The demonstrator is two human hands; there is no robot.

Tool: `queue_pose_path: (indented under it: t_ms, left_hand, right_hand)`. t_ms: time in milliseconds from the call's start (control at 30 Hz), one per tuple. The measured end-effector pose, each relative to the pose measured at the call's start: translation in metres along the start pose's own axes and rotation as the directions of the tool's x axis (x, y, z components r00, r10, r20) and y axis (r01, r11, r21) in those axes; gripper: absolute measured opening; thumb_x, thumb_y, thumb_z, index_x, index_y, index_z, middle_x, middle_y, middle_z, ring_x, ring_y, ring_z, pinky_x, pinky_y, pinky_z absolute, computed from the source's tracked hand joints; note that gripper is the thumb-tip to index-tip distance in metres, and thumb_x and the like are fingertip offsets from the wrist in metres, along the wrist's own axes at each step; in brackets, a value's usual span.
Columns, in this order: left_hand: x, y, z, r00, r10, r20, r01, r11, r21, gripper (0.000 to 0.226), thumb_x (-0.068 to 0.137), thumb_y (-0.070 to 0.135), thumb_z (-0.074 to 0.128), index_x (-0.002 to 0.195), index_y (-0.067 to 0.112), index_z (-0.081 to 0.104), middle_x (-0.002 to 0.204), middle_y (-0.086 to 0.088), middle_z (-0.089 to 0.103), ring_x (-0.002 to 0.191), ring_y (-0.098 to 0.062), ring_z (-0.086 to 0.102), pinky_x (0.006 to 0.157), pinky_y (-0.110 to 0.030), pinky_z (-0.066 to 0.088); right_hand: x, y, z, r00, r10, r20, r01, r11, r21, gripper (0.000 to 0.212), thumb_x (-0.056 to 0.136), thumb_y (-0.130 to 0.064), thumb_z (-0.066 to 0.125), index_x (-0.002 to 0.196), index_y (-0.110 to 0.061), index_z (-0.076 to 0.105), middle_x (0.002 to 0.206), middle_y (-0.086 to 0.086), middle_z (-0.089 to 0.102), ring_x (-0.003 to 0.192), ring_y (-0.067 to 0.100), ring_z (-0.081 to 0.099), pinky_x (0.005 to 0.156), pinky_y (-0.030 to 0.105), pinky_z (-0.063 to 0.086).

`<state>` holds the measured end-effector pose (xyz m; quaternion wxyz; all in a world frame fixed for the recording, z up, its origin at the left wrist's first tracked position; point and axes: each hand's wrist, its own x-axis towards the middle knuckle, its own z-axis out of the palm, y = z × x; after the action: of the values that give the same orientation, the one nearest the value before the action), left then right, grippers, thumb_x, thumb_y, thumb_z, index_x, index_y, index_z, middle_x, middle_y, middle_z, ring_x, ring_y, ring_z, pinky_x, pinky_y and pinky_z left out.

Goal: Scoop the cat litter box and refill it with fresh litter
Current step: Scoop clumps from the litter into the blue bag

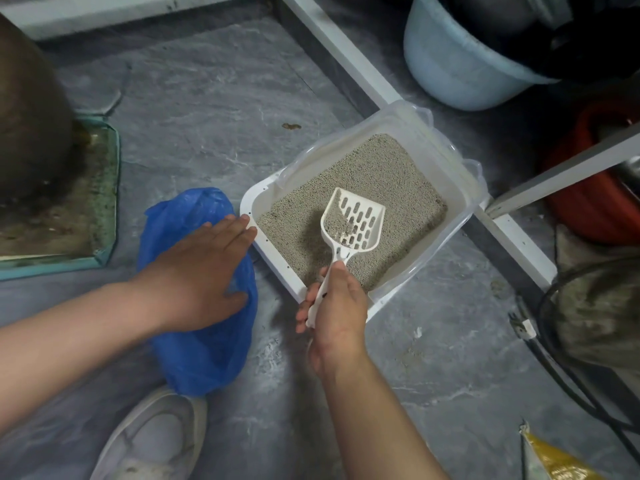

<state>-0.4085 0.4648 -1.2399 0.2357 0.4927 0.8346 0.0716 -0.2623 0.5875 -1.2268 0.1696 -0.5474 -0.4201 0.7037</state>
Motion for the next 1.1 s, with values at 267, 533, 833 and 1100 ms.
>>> queue_pose_path:
  t_ms: [267,533,833,1100]
  left_hand:
    - [-0.019,-0.023,-0.016,0.971,0.122,-0.204,-0.119,0.993,0.025,0.079,0.076,0.053,0.048,0.146,0.016,0.044,0.160,-0.008,0.033,0.152,-0.019,0.016,0.124,-0.030,0.002]
    - [-0.021,-0.031,-0.020,0.961,-0.031,-0.274,0.061,0.993,0.100,0.086,0.070,0.057,0.049,0.145,0.016,0.047,0.162,-0.011,0.028,0.152,-0.031,0.016,0.122,-0.044,0.008]
    - [-0.027,-0.035,-0.009,0.953,-0.217,-0.211,0.229,0.973,0.033,0.095,0.068,0.062,0.054,0.153,0.027,0.032,0.167,0.000,0.013,0.153,-0.034,0.008,0.122,-0.053,0.013]
    - [-0.028,-0.033,-0.005,0.957,-0.237,-0.166,0.238,0.971,-0.012,0.094,0.073,0.055,0.063,0.155,0.026,0.029,0.168,0.004,0.008,0.153,-0.033,0.009,0.121,-0.052,0.019]
  right_hand:
    - [-0.001,-0.005,-0.005,1.000,-0.019,-0.009,0.019,1.000,-0.002,0.030,0.105,-0.039,0.043,0.093,-0.014,0.052,0.056,0.003,0.049,0.037,0.017,0.040,0.039,0.022,0.031]
    - [-0.004,-0.006,-0.008,0.999,-0.034,-0.011,0.034,0.999,0.004,0.030,0.105,-0.039,0.043,0.091,-0.014,0.052,0.058,0.004,0.050,0.039,0.018,0.041,0.039,0.022,0.032]
    - [-0.009,-0.008,-0.015,0.996,-0.089,-0.003,0.089,0.996,-0.018,0.030,0.105,-0.037,0.044,0.088,-0.013,0.052,0.059,0.006,0.052,0.037,0.019,0.042,0.039,0.023,0.033]
    - [-0.012,-0.006,-0.016,0.995,-0.095,-0.005,0.095,0.995,-0.043,0.031,0.105,-0.037,0.044,0.089,-0.013,0.053,0.059,0.005,0.052,0.037,0.019,0.042,0.039,0.024,0.034]
